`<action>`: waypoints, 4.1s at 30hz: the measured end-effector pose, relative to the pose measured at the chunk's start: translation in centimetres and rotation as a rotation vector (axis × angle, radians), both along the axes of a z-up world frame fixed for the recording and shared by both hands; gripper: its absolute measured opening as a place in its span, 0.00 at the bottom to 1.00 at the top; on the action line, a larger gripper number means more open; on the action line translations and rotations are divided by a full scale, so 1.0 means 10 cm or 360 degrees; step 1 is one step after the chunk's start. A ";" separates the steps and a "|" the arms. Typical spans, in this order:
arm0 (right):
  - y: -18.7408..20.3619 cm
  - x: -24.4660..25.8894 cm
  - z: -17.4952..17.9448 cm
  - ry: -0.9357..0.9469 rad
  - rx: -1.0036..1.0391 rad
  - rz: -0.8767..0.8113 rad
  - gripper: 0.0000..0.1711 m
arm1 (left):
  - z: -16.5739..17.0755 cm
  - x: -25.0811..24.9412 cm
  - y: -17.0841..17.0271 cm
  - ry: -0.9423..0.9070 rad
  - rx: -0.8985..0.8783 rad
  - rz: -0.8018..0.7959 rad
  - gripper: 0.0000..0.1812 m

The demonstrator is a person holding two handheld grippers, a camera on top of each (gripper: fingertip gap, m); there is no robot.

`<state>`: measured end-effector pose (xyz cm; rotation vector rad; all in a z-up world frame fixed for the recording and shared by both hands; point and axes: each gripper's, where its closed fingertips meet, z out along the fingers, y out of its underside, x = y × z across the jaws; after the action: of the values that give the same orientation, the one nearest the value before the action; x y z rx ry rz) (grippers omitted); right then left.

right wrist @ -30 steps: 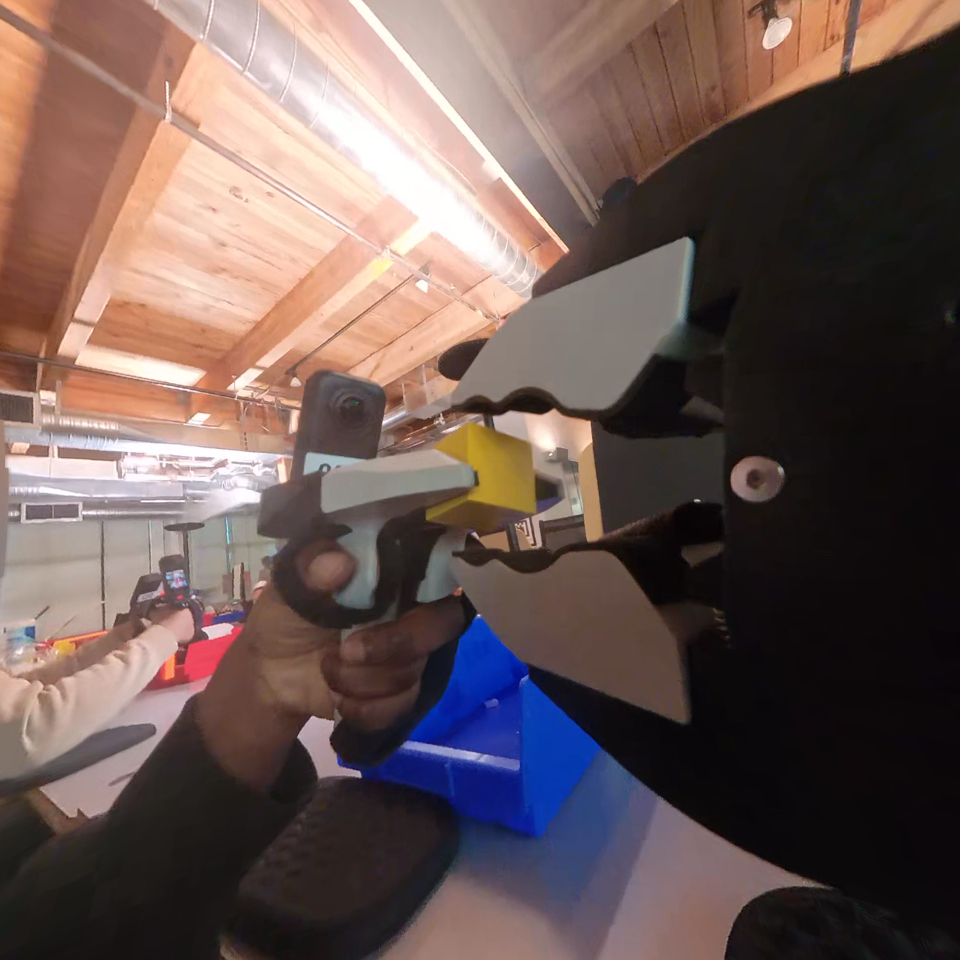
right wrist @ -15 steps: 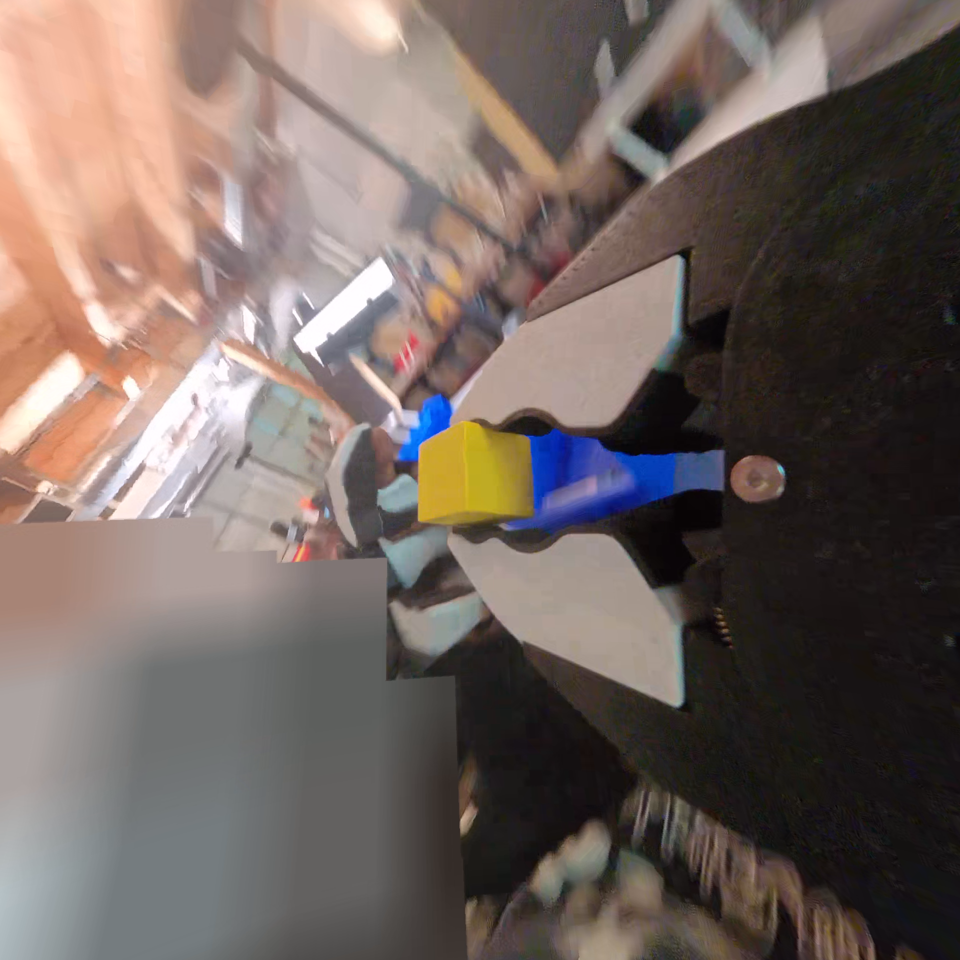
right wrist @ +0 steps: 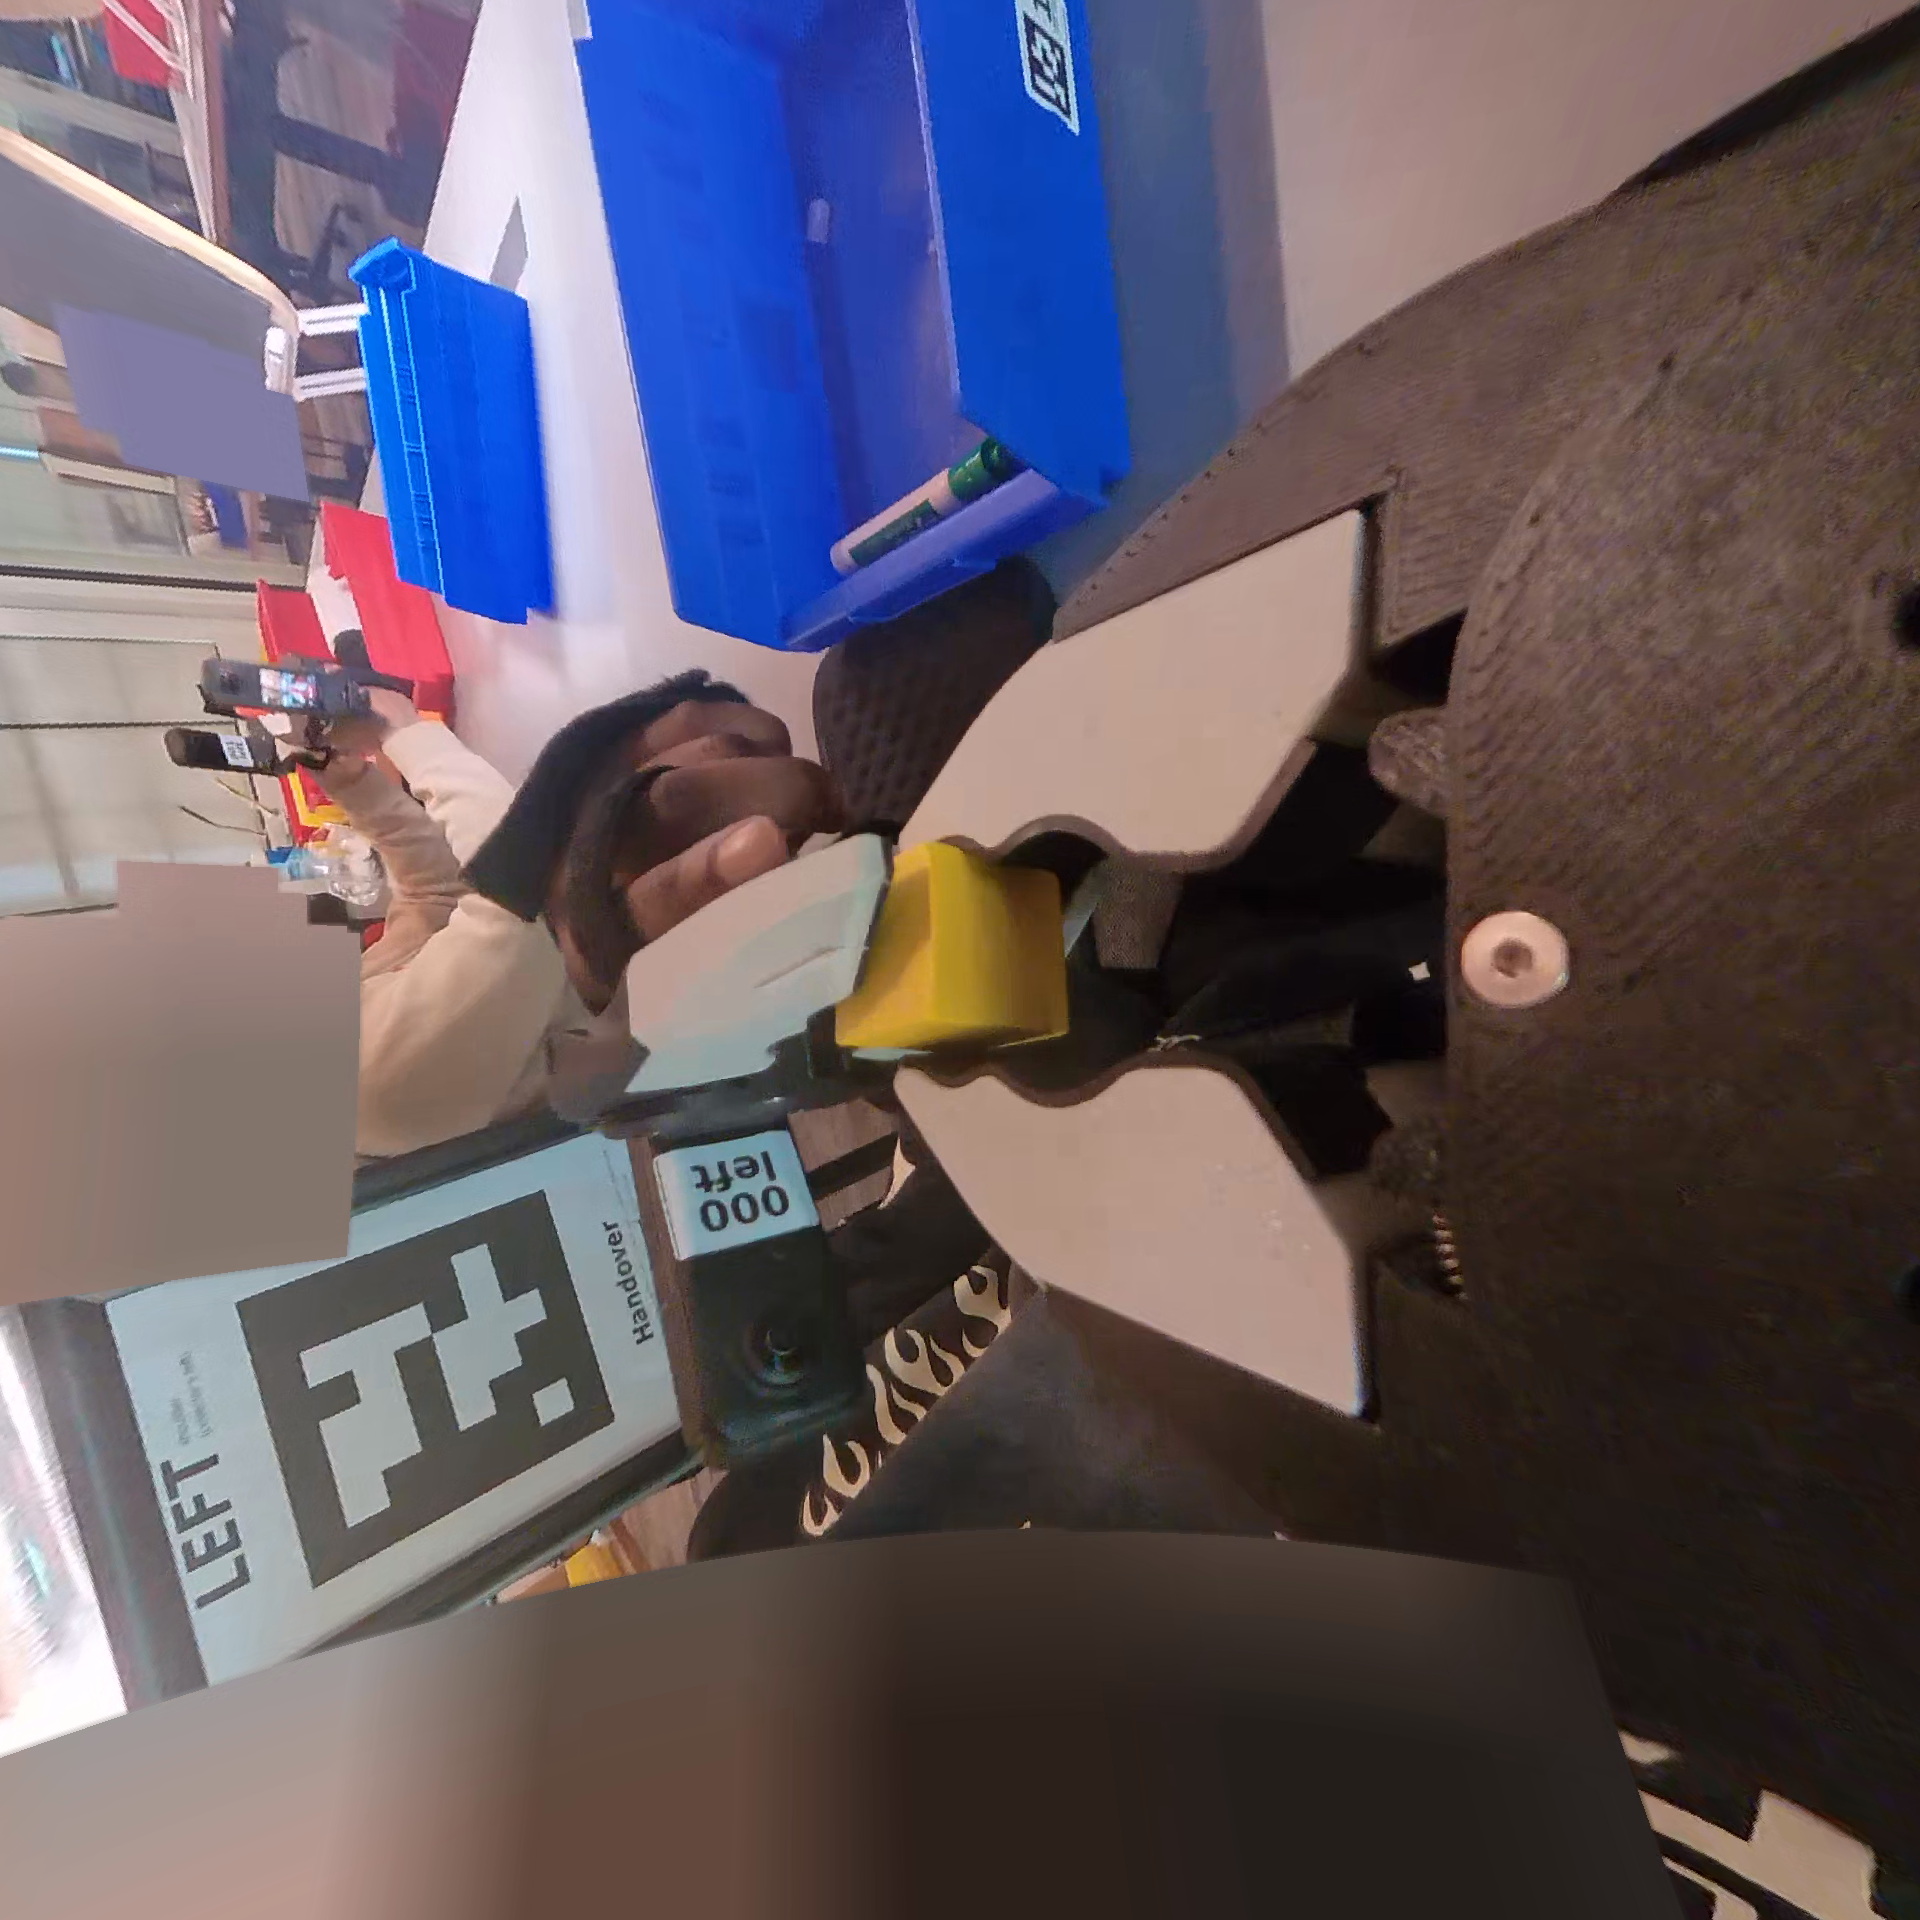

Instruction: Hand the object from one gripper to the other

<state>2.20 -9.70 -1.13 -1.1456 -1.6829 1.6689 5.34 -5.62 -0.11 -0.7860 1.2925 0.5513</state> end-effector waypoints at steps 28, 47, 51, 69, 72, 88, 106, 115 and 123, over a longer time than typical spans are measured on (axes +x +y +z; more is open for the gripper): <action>0.18 0.08 0.35 0.1244 0.2138 -0.0744 0.20 | 0.20 0.16 -0.26 -0.1139 -0.1615 -0.0966 0.32; 0.04 -0.02 0.02 0.0037 0.0004 -0.0036 0.19 | 0.03 0.09 -0.01 -0.0008 0.0043 0.0011 0.16; 0.03 0.05 0.16 0.0168 -0.0044 0.0009 0.22 | 0.15 0.06 -0.05 -0.0254 -0.0105 -0.0085 0.16; 0.02 0.05 0.17 0.1381 0.2419 -0.0576 0.27 | -0.04 0.21 -0.33 -0.1085 -0.2195 -0.0907 0.16; 0.02 0.00 0.13 0.1321 0.2416 -0.0579 0.20 | -0.03 0.22 -0.32 -0.1089 -0.2166 -0.0902 0.16; 0.09 0.05 0.25 0.0300 0.0034 -0.0085 0.20 | 0.24 -0.07 -0.13 -0.0191 0.0144 -0.0123 0.35; 0.22 0.26 0.49 0.1302 0.1474 -0.0540 0.35 | 0.23 0.04 -0.18 -0.1158 -0.1498 -0.0737 0.16; 0.13 0.08 0.21 0.1298 0.2385 -0.0625 0.18 | 0.01 0.24 -0.27 -0.1185 -0.2165 -0.0938 0.16; 0.20 0.14 0.40 0.1079 0.1551 -0.0605 0.17 | 0.31 -0.04 -0.19 -0.0929 -0.0805 -0.0736 0.34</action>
<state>3.58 -7.68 2.91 -0.3169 -1.3965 0.6786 4.96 -7.55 3.04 -0.9302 1.0123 -0.3781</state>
